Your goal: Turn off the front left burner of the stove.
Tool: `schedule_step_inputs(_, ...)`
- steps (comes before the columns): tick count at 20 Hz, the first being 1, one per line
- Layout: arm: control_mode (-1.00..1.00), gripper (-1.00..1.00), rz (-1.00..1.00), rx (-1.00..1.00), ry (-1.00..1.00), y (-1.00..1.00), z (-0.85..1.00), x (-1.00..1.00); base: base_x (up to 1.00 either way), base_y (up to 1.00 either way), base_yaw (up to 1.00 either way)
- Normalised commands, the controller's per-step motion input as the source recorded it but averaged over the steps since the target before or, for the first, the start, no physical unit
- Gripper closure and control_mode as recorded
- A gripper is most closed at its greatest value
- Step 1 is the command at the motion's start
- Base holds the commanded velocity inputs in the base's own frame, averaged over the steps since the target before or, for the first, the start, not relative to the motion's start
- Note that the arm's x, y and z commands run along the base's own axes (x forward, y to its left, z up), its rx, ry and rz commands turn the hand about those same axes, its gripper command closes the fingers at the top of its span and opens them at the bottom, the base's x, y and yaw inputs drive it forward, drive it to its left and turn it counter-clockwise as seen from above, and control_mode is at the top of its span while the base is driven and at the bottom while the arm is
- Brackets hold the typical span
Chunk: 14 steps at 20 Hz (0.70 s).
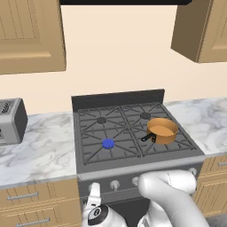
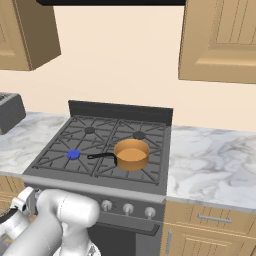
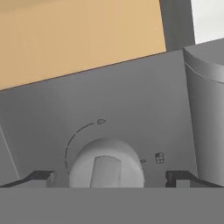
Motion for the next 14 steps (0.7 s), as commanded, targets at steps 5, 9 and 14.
schedule_step_inputs(5,-1.0,-1.0,0.0,0.0,0.0,0.21,0.0,0.0,0.0,0.0,0.0)
schedule_step_inputs(9,-1.0,-1.0,0.01,0.0,0.0,0.02,0.0,0.0,0.0,0.0,0.0)
schedule_step_inputs(14,-1.0,-1.0,0.0,0.0,0.0,-0.09,0.0,-0.02,0.0,0.0,0.0)
